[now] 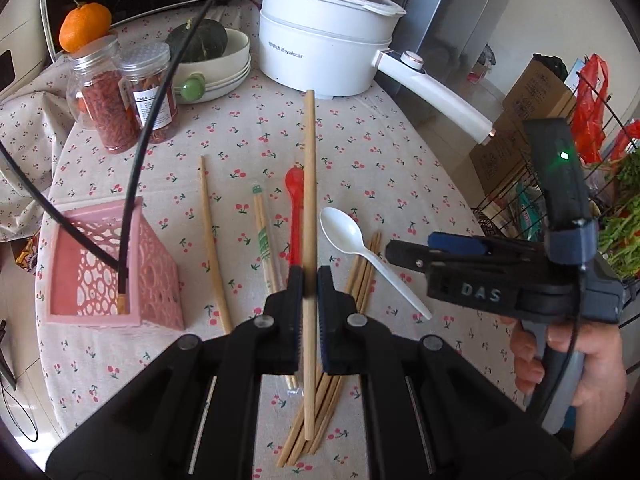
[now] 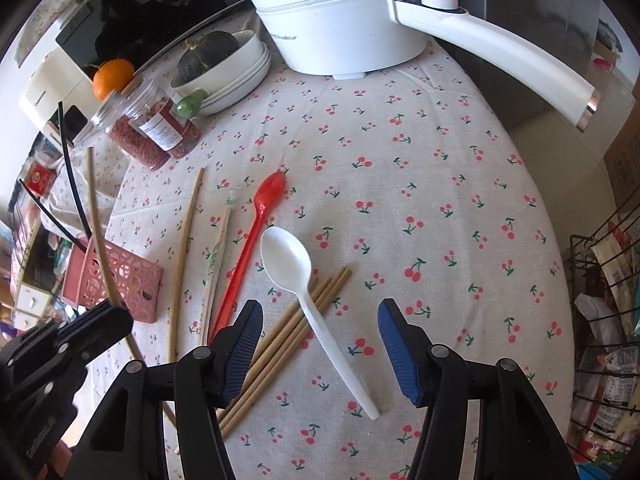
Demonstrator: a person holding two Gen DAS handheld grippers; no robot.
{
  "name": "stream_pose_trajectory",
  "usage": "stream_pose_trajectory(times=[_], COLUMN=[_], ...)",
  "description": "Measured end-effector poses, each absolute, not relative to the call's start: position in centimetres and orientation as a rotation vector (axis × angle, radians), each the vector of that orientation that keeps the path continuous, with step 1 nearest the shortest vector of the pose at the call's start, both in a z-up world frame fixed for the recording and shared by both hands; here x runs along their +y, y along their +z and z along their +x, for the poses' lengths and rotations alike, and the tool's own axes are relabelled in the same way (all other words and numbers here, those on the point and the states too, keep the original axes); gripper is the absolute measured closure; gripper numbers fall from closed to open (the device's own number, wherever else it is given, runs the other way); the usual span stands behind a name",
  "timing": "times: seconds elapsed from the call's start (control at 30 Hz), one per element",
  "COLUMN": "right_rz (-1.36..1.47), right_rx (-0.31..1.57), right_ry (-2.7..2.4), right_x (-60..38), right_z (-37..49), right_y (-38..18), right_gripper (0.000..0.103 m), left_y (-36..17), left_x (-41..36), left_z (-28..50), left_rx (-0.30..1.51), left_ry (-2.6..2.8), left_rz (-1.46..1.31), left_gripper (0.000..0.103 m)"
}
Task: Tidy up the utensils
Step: 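Lift the wooden chopstick with the left tool while the right tool grasps the white spoon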
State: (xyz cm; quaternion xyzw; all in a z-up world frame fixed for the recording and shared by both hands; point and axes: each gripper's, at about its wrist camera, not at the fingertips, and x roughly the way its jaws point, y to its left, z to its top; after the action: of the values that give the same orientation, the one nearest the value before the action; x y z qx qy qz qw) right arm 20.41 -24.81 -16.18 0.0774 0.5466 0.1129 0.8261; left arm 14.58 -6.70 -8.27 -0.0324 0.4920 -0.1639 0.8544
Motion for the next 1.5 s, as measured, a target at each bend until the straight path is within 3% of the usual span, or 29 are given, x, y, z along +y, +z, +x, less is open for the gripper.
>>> stream_pose_trajectory(times=[0.6, 0.67, 0.7, 0.77, 0.97, 1.13, 1.23, 1.4, 1.5], right_rz=[-0.038, -0.049, -0.05, -0.049, -0.022, 0.026, 0.038, -0.057, -0.057], right_rx=[1.217, 1.217, 1.215, 1.202, 1.174, 1.153, 1.146, 1.174, 1.178], right_ry=[0.218, 0.216, 0.215, 0.225, 0.248, 0.239, 0.249, 0.226, 0.22], right_x=[-18.8, -18.8, -18.8, -18.7, -19.2, -19.9, -19.6, -17.7, -17.5], right_z=[24.0, 24.1, 24.0, 23.9, 23.3, 23.0, 23.4, 24.5, 25.2], right_y=[-19.1, -19.4, -19.5, -19.4, -18.5, -17.5, -17.4, -18.9, -19.6], right_gripper=[0.057, 0.072, 0.074, 0.091, 0.096, 0.091, 0.049, 0.048, 0.062], left_y=[-7.7, -7.6, -7.6, -7.4, -6.8, -6.9, -6.9, -6.3, -6.2], left_x=[-2.5, -2.7, -2.7, -2.7, -2.2, -1.9, -1.7, -1.0, -0.6], left_z=[11.4, 11.3, 11.2, 11.0, 10.6, 10.4, 10.5, 10.7, 10.8], left_rx=[1.001, 0.999, 0.995, 0.985, 0.96, 0.965, 0.967, 0.951, 0.946], left_ry=[-0.39, -0.397, -0.4, -0.399, -0.394, -0.396, -0.396, -0.392, -0.384], left_rz=[-0.153, -0.151, -0.149, -0.144, -0.152, -0.161, -0.169, -0.189, -0.193], left_gripper=[0.095, 0.095, 0.095, 0.095, 0.095, 0.095, 0.095, 0.095, 0.095])
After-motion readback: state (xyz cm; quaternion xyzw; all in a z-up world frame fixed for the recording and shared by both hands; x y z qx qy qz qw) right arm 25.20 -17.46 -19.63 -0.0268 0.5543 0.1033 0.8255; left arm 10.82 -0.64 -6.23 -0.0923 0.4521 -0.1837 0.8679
